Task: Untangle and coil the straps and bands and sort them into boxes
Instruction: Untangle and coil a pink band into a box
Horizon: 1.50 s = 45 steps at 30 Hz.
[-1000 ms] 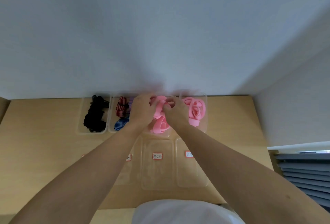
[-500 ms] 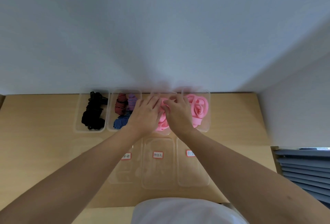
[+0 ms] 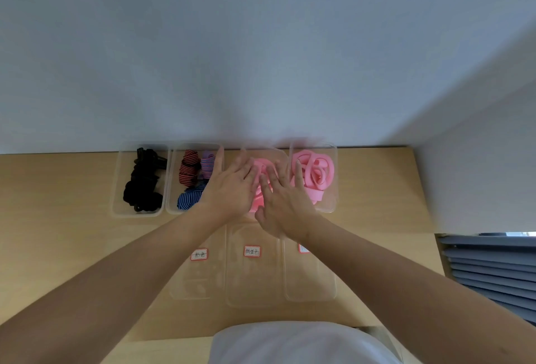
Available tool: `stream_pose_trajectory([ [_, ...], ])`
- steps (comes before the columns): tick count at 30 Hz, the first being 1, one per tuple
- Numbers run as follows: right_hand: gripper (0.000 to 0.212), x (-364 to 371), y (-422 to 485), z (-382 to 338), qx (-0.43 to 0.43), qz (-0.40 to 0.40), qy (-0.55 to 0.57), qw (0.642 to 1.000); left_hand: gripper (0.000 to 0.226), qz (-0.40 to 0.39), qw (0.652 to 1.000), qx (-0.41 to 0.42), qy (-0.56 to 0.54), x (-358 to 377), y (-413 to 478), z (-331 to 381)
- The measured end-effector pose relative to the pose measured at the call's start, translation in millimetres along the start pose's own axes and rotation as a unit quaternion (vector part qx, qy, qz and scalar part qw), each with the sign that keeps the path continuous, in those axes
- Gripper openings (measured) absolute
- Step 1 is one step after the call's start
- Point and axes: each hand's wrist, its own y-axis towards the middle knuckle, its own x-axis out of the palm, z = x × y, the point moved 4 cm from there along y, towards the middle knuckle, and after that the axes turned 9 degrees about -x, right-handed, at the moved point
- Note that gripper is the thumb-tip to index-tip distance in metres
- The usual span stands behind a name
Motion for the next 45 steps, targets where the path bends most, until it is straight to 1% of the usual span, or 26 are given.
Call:
stream_pose_trajectory([
  [1, 0.091, -2.6, 1.3, 0.3, -0.001, -0.013, -0.001, 1.000, 0.066, -0.036, 0.999, 0.004, 0.016, -0.3, 0.1, -0.3],
  [3, 0.082, -4.2, 3.6, 0.3, -0.002, -0.035, -0.014, 0.999, 0.085, -0.102, 0.994, 0.013, 0.044, -2.5, 1.4, 0.6],
  [4, 0.078, -4.2, 4.4, 0.0, 0.000, -0.043, -0.014, 0.999, 0.089, -0.125, 0.990, 0.013, 0.057, -3.5, 1.0, 1.9],
  [9, 0.078, -2.1, 10.4, 0.9, 0.015, -0.061, -0.008, 0.998, 0.080, -0.195, 0.976, -0.002, 0.096, -4.6, 3.7, 9.2],
  [14, 0.080, 0.7, 15.5, 2.0, 0.022, -0.066, -0.007, 0.998, 0.071, -0.213, 0.972, -0.012, 0.103, -17.1, 5.0, 14.8],
  [16, 0.079, -2.0, 15.9, 2.5, 0.021, -0.054, 0.000, 0.998, 0.069, -0.213, 0.973, -0.016, 0.093, -23.0, 4.8, 14.5],
  [18, 0.073, -4.7, 13.5, 3.0, 0.016, -0.004, 0.035, 0.999, 0.069, -0.202, 0.977, -0.021, 0.062, -27.2, 6.8, 11.7],
  [20, 0.063, -8.5, 6.7, 5.7, 0.006, 0.097, 0.057, 0.994, 0.063, -0.177, 0.984, -0.024, 0.016, -34.0, 11.3, 6.9],
  [23, 0.042, -8.1, -0.5, 13.5, 0.002, 0.219, 0.072, 0.973, 0.043, -0.121, 0.993, -0.008, -0.010, -48.5, 11.7, 4.4],
  [26, 0.024, -14.1, -1.0, 20.4, -0.001, 0.299, 0.133, 0.945, 0.038, -0.115, 0.993, 0.005, -0.035, -56.1, 7.9, 2.8],
  [27, 0.020, -17.5, -1.3, 22.3, -0.003, 0.323, 0.163, 0.932, 0.038, -0.112, 0.992, 0.008, -0.050, -56.4, 7.0, 1.5],
  [30, 0.008, -27.9, -3.8, 28.8, 0.002, 0.364, 0.223, 0.904, 0.042, -0.068, 0.993, 0.015, -0.094, -63.3, 2.3, -3.2],
  [31, 0.008, -31.1, -5.5, 30.8, 0.008, 0.381, 0.232, 0.895, 0.040, -0.053, 0.992, 0.013, -0.110, -67.2, 0.2, -5.0],
  [33, 0.010, -34.8, -9.3, 35.0, 0.020, 0.410, 0.243, 0.879, 0.043, -0.026, 0.991, 0.017, -0.133, -74.9, -2.4, -6.9],
  [36, 0.008, -36.0, -16.2, 38.0, 0.042, 0.435, 0.241, 0.867, 0.044, 0.000, 0.990, 0.033, -0.134, -83.5, 0.7, -7.4],
  [38, 0.007, -33.3, -15.9, 37.8, 0.039, 0.437, 0.228, 0.869, 0.045, 0.004, 0.989, 0.030, -0.146, -80.4, 5.6, -7.5],
  [40, 0.010, -26.1, -11.4, 35.5, 0.028, 0.410, 0.187, 0.892, 0.049, -0.018, 0.986, 0.031, -0.160, -70.3, 9.1, -4.6],
  [43, 0.023, -10.1, -3.8, 24.3, 0.001, 0.303, 0.087, 0.949, 0.044, -0.044, 0.985, 0.042, -0.159, -50.4, 10.6, 0.2],
  [45, 0.040, -3.2, -3.3, 14.6, 0.005, 0.233, 0.027, 0.972, 0.049, -0.059, 0.989, 0.044, -0.131, -35.9, 13.3, -1.8],
])
